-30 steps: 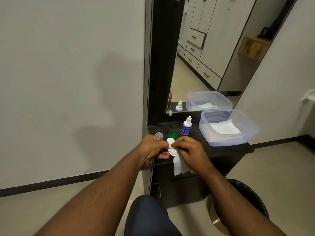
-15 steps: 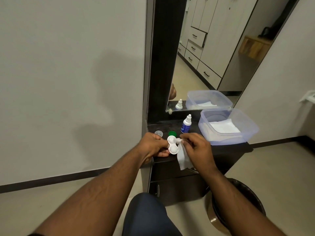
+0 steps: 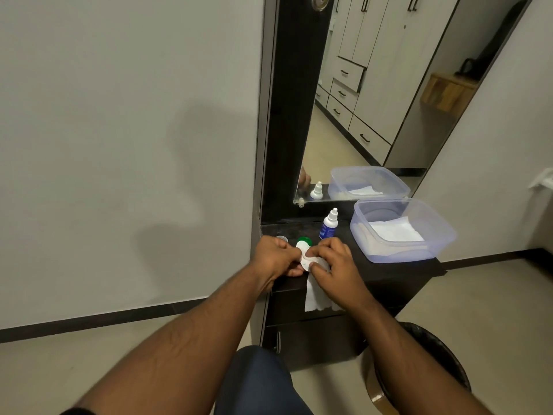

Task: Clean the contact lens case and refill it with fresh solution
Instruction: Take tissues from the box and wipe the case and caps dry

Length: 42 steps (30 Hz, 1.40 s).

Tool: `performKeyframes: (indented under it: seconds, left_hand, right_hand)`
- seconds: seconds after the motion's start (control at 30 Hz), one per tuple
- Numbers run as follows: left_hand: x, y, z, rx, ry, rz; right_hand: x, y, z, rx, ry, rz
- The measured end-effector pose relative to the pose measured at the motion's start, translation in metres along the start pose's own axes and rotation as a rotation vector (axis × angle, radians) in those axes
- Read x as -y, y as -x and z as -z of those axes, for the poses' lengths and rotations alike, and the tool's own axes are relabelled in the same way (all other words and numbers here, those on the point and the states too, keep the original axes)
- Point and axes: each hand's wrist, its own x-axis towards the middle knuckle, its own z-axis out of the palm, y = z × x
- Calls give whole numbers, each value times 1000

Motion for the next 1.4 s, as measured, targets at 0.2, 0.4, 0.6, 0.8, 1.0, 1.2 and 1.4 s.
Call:
performKeyframes:
  seconds: [0.2,0.4,0.6,0.8,1.0,1.2,1.4]
  left_hand:
    - [-2,-3,-7,12,-9,24]
    - [4,-5,-10,-13,36,15]
    - [5,-3,-9,-23,12,14]
    - [5,-3,-6,-3,20,10]
    - [4,-3,-6,8,23,21]
    - [5,-6,-6,10,14,25]
    - [7,-7,-6,15,13,15]
  right_hand:
    - [-2,0,-10,-177,-88,-49]
    - [-4,1,-13,-205,-44,-11]
    - [-4,2,-15,-197,-43,12]
    - [-2,1,-15,-188,-59,4]
    - [-8,-2,-11,-177,-113,-20]
    - [-10,5,-13,-260,-123,44]
    - [-9,8,-16,-273,-107,90]
